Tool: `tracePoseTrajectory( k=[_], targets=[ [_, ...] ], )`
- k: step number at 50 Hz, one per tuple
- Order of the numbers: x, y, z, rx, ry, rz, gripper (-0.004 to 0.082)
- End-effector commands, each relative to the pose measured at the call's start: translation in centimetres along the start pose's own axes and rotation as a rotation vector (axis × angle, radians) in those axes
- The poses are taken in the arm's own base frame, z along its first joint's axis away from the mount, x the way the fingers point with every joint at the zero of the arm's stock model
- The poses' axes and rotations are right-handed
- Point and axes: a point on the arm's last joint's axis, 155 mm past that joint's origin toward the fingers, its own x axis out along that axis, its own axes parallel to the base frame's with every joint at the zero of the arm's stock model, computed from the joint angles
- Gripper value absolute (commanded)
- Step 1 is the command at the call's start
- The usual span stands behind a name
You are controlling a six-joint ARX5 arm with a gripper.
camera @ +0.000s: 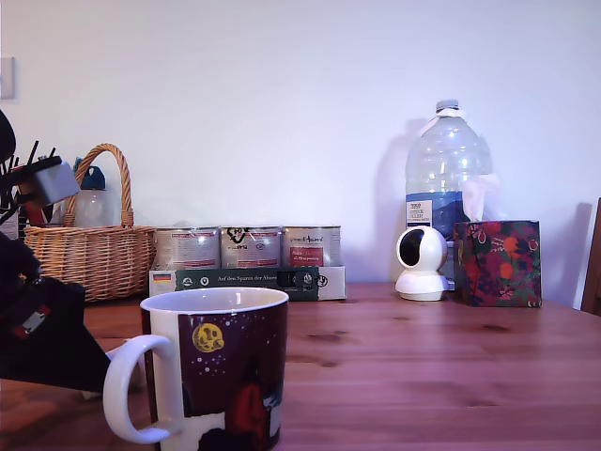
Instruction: Pick up the coffee capsules from the table one by one and drop them inside the nearest coffee cup
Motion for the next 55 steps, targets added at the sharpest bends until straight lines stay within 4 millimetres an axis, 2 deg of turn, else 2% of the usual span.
tracePoseTrajectory(
  k=[1, 8, 11, 15, 22, 29, 55],
  targets=[
    [0.2, -0.1, -0.7, -0.004, 0.013, -0.007, 0.0569],
    [0.2, 0.0, -0.5, -0.004, 0.007, -0.003, 0.0565],
    [0.2, 0.1, -0.4, -0.009, 0.001, 0.000, 0.0536],
    [0.2, 0.1, -0.3, -0.008, 0.000, 0.003, 0.0442],
    [0.2, 0.1, -0.4, -0.007, 0.001, 0.002, 0.0215],
    [0.2, 0.1, -0.4, -0.009, 0.001, 0.001, 0.0120],
    [0.1, -0.6, 0.9, -0.090, -0.046, -0.040, 0.0108]
  ],
)
